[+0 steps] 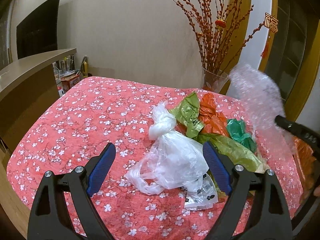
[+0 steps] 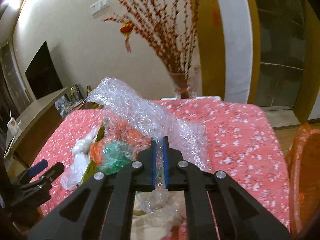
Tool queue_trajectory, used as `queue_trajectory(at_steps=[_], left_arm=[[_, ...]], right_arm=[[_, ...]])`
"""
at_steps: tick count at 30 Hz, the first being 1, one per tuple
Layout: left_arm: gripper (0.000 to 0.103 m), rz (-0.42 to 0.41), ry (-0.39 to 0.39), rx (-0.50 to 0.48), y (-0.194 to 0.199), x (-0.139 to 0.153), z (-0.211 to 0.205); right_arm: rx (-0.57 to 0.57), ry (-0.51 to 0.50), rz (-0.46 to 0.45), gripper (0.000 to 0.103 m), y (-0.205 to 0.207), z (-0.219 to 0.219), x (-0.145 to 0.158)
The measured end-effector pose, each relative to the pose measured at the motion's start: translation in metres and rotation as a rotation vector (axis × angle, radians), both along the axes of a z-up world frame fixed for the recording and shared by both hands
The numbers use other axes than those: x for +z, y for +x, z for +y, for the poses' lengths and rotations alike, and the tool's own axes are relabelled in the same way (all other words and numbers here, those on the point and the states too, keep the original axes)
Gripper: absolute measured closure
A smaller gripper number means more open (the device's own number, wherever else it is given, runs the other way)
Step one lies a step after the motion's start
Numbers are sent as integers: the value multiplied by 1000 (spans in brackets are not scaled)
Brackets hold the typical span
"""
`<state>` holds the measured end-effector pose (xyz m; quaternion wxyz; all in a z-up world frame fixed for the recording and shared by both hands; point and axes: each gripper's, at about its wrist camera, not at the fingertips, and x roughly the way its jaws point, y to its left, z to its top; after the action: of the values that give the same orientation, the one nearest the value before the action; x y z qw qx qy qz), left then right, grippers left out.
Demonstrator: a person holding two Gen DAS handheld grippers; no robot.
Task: Collect trash
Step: 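Grasp the white plastic bag with the left gripper while the right gripper holds the bubble wrap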
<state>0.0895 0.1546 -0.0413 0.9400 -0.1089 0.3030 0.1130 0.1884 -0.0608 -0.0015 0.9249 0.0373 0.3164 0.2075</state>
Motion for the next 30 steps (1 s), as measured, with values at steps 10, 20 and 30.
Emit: queue_trajectory(at_steps=[10,20,30], left_arm=[[25,74,-32,-31,25,-12,-5],[72,152,-108,-55,39,-30,-2],[95,75,-80,-87,25,-10,6]], right_arm=[[-103,-25,-41,96,-6,-38,6],[-129,-24,-13,96,-10,-55,-4],[-142,-11,-7,96,-13,-65,-5]])
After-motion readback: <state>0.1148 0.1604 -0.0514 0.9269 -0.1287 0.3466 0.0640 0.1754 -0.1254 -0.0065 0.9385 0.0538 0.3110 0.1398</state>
